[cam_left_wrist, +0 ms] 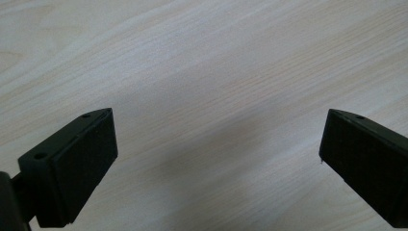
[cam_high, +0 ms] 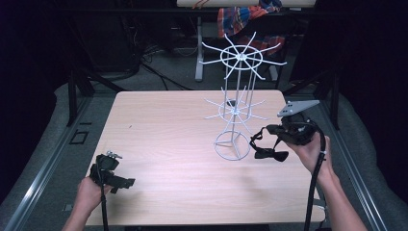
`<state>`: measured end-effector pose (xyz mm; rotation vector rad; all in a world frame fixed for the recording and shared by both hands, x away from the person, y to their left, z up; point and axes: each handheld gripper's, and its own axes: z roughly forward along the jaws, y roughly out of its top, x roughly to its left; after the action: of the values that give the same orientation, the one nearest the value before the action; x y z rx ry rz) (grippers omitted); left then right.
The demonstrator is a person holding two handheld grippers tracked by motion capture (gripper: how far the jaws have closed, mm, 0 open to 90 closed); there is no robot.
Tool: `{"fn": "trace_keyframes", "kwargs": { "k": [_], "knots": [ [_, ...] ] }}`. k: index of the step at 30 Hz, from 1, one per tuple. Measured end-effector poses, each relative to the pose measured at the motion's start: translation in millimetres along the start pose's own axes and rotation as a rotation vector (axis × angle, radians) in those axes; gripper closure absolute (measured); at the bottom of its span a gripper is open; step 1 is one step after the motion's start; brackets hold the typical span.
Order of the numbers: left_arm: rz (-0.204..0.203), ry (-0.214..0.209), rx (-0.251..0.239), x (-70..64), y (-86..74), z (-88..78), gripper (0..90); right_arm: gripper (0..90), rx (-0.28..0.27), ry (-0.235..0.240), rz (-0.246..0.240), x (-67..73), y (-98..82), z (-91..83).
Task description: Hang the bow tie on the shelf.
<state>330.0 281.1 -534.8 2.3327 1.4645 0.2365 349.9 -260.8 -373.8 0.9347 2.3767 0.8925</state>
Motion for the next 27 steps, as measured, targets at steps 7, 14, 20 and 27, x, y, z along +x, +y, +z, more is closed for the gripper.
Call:
{"fn": "trace_keyframes", "kwargs": {
  "k": [7, 14, 20, 27],
  "knots": [
    [-0.001, -0.002, 0.001, 0.1, -0.2, -0.7, 0.0, 90.0, -0.021, -0.003, -0.012, 1.4, 7.7, -3.5],
    [-0.001, 0.0, 0.002, 0.5, 0.0, 0.5, 0.0, 90.0, -0.031, -0.006, -0.018, 0.6, 11.9, -4.2],
    [0.002, -0.001, 0.005, 0.7, -0.2, -0.3, 0.0, 90.0, -0.039, -0.006, -0.016, -0.5, 16.6, -3.9],
    [0.002, -0.001, 0.004, 0.5, -0.2, 0.0, 0.0, 90.0, -0.058, -0.009, -0.013, -4.2, 19.8, -5.0]
  ]
}}
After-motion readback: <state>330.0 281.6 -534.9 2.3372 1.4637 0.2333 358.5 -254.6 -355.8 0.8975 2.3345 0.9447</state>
